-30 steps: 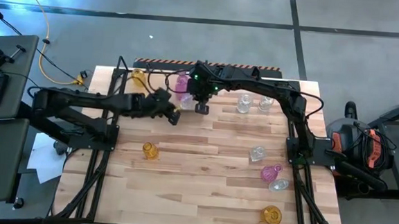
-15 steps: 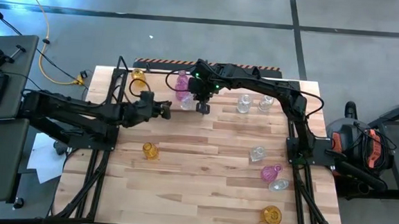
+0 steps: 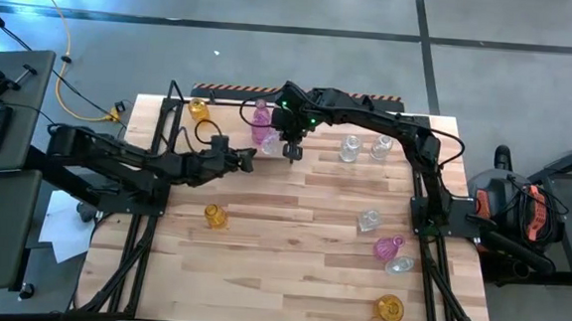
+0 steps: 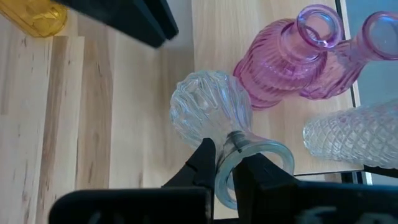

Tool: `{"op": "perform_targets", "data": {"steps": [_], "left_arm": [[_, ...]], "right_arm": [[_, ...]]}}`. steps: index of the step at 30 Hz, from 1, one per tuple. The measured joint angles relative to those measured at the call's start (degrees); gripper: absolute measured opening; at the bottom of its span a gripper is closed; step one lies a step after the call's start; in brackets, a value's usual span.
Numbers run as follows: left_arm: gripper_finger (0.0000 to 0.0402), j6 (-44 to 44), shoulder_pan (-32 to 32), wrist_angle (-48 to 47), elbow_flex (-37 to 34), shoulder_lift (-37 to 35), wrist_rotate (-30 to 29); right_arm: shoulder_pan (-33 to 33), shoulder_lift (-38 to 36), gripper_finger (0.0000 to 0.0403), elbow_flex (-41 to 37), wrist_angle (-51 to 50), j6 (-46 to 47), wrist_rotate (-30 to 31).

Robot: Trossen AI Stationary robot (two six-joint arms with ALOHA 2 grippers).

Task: Sort vases onto shelf
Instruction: Put the transparent vase on the shelf aligned with the other transparent vase

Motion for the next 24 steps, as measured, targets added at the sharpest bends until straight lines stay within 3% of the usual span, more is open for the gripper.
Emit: {"op": "perform_targets", "data": {"steps": [12,24], "left_arm": [[0.0087,2.2,1.4,3.3,5.2,9.4,3.1],[0.0087,0.3,4.8,1.9,5.3,10.9,6.0]], "right_arm": [[0.0,1.6,0.0007,-0.1,-0.6,-0.5,-0.9],[-0.1,2.5,0.0007,-0.1,-0.1,-0.2,0.2]]}}
